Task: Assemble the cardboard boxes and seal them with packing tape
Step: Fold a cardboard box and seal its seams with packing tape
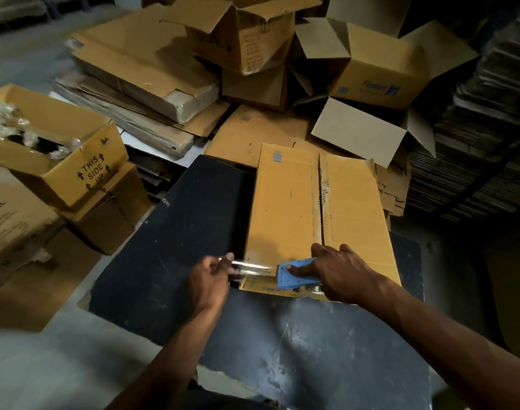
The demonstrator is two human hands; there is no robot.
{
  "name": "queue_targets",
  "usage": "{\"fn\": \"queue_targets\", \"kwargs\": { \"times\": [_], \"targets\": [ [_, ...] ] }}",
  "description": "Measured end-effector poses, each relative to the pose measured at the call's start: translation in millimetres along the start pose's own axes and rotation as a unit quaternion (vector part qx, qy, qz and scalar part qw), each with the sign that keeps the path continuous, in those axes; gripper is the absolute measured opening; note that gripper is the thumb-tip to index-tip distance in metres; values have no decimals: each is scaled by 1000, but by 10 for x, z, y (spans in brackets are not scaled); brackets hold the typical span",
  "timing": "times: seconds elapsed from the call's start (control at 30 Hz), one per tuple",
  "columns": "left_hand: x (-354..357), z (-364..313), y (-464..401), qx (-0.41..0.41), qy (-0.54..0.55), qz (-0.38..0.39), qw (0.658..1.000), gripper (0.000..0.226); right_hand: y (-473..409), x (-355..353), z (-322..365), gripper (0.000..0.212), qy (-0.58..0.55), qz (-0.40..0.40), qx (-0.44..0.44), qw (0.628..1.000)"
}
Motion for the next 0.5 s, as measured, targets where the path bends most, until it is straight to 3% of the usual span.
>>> {"fn": "queue_targets", "kwargs": {
  "times": [0.1, 0.2, 0.5],
  "targets": [
    [-1, -45, -29, 10, -26, -3, 1000, 26, -18, -2, -5, 73, -9, 1, 1, 1000],
    [68, 160, -27, -51, -10, 13, 999, 23, -44, -2, -7, 74, -9, 7, -1, 1000],
    [423, 509, 156, -196, 68, 88, 974, 44, -52, 38, 28, 80, 13, 12, -3, 1000]
  ]
}}
Point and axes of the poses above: each hand's wrist, its own y-axis away from the middle knuckle, its own x-axis out of the palm, z = x × y, the point moved 9 cm from there along -y, towards the middle knuckle, and after that the axes turned 13 degrees about x, right-handed, at the moved point
